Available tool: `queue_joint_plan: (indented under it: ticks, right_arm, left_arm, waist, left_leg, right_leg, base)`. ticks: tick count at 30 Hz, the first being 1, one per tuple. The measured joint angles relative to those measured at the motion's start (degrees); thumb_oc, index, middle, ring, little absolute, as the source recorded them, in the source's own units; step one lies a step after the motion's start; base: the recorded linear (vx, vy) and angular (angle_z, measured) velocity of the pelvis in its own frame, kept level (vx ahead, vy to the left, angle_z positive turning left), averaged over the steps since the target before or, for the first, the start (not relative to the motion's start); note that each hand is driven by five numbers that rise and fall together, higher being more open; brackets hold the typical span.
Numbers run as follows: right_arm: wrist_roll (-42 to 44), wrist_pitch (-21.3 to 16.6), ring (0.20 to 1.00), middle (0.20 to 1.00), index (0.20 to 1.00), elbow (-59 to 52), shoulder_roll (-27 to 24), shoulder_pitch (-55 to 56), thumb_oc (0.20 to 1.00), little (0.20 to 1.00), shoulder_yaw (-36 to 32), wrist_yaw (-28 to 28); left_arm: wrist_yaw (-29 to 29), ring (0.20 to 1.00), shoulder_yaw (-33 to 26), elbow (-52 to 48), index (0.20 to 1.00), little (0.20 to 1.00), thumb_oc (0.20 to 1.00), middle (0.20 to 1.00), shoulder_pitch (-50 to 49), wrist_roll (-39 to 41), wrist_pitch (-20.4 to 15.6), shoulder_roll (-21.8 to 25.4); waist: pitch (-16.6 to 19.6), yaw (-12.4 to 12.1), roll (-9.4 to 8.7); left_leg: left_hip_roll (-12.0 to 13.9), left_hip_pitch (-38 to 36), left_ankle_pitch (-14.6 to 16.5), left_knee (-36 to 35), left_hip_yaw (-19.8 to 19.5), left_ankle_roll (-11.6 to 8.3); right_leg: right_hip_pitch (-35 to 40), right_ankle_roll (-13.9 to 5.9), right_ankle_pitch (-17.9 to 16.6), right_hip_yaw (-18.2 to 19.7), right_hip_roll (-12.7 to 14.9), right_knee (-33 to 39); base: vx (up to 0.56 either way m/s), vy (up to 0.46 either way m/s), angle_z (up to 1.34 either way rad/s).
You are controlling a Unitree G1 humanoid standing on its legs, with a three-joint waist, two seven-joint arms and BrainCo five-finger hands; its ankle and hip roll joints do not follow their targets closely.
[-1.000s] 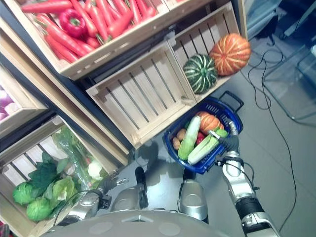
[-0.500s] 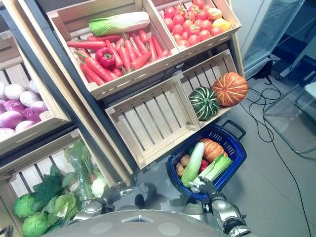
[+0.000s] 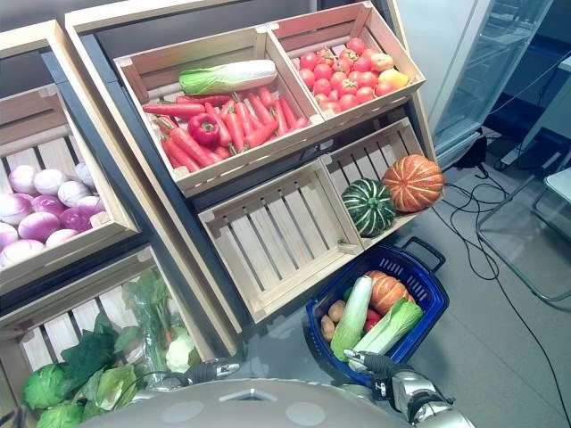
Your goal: Pick up fruits and vegetables into the basket
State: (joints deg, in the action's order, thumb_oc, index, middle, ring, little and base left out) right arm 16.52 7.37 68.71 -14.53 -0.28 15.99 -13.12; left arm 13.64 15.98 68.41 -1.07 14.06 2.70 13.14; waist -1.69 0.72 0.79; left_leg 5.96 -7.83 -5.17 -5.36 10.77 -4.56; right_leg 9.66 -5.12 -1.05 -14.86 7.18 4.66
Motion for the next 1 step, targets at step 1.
queue_joint_plan:
  ticks: [1]
  right_arm:
    - [-0.30,0.21,1.000,1.000,1.000,0.33,-0.14,0.39,1.000,1.000,0.00,-0.05]
  left_arm:
    - [0.43,1.000,-0.04,-0.05,1.000,1.000,1.000,1.000,0.01,-0.06,0.54,0.03]
  waist:
    - [0.03,0.02,-0.04]
  left_leg:
    - [-0.02,-0.10,-0.05,0.00,0.01,-0.10]
  right_leg:
    - [0.13,0.00,0.00,0.00,0.00,0.05]
  base:
    - [0.00,0.000,0.00]
